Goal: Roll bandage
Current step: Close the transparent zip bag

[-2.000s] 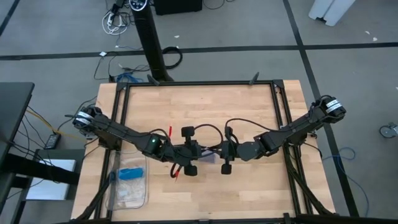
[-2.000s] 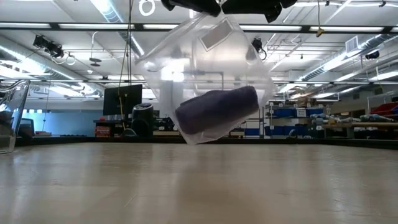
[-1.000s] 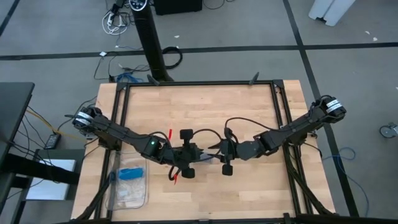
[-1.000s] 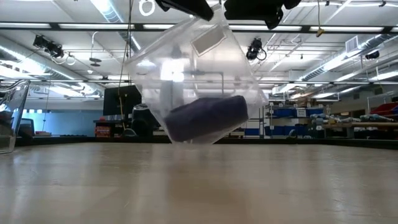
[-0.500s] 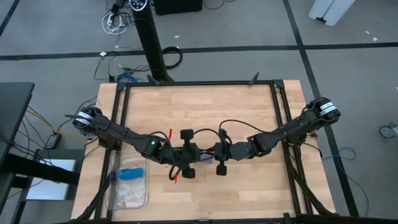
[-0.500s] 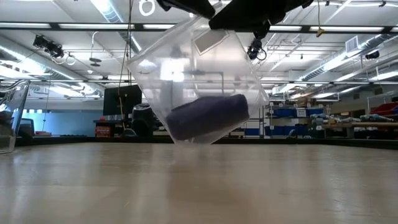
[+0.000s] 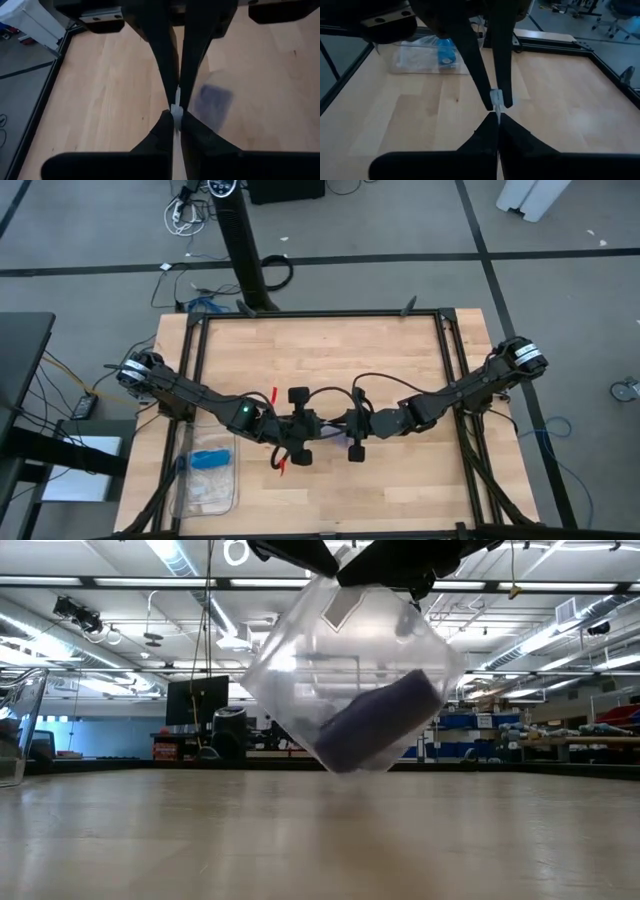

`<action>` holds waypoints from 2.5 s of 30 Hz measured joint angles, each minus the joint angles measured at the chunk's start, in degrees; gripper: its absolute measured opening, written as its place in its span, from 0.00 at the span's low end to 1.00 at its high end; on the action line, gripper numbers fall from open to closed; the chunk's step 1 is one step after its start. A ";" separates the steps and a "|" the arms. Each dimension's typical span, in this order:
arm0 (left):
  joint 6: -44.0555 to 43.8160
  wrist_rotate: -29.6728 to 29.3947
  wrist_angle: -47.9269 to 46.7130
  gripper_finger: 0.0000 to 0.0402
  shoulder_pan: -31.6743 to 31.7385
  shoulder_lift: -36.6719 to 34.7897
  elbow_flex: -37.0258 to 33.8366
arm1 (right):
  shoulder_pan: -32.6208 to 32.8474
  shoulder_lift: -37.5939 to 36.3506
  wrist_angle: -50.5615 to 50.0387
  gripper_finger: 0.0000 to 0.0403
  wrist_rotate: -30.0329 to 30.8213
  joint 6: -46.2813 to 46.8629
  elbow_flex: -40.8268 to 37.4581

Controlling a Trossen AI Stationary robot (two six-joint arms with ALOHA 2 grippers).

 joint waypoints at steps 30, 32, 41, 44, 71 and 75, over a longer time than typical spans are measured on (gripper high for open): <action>0.18 -0.52 -2.17 0.03 -0.01 -0.11 -3.88 | 1.51 -0.27 0.06 0.00 -0.73 -0.89 -0.04; 0.18 -0.70 -2.08 0.02 0.02 0.21 -4.30 | 1.96 -0.47 0.48 0.00 -0.97 -1.19 -0.04; 1.62 -1.32 4.22 0.02 -0.84 -0.45 -4.94 | 3.23 -2.19 0.04 0.00 -0.01 -1.87 -0.02; 3.89 -1.34 5.46 0.04 -2.02 -1.44 -4.15 | 3.37 -2.19 -0.08 0.00 -0.02 -2.45 -0.02; -4.58 12.66 8.54 0.37 0.76 -2.95 -1.70 | 4.15 -2.12 -1.23 0.00 0.27 -8.59 -0.02; -4.02 14.34 8.73 0.37 0.83 -2.31 -1.70 | 4.15 -2.12 -1.22 0.00 0.25 -8.88 -0.02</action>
